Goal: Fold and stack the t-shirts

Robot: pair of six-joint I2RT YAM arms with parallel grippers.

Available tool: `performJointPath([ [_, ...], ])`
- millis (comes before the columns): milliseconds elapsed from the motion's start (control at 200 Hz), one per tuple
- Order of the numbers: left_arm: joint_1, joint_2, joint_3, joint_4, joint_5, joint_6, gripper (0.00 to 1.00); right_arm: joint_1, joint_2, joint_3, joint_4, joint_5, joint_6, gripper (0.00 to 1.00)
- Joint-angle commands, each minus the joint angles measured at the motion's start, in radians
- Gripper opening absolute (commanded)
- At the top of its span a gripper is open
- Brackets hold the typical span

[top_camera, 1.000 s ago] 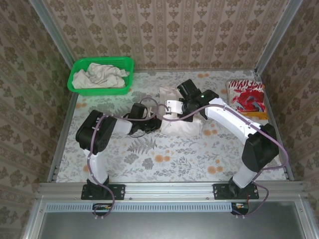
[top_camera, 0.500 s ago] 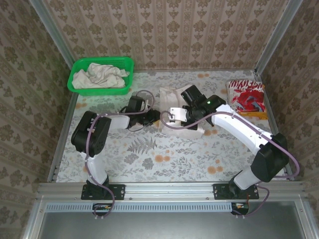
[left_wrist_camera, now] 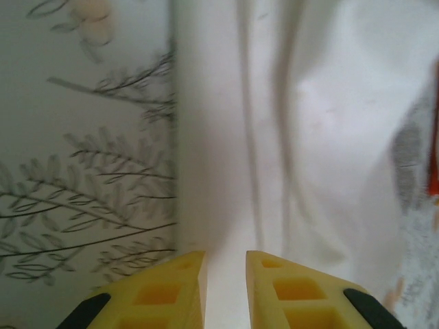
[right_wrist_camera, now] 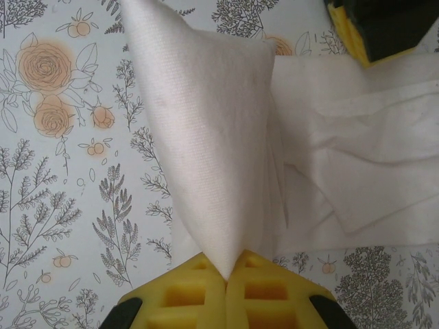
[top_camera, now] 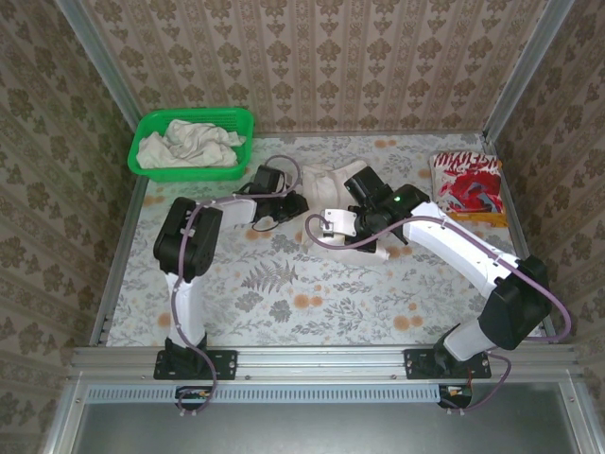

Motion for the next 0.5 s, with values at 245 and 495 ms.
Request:
performJointPath([
  [245,0.007,0.047,0.059,-0.134,-0.042,0.066,0.10,-0.003,-0.038,-0.002,-0.005,-0.021,0.005,0.00],
  [495,0.006,0.066,-0.036,-0.109,-0.002,0.069,0.00,-0.033,0.060,0.141,-0.004,0.048,-0.090,0.00],
])
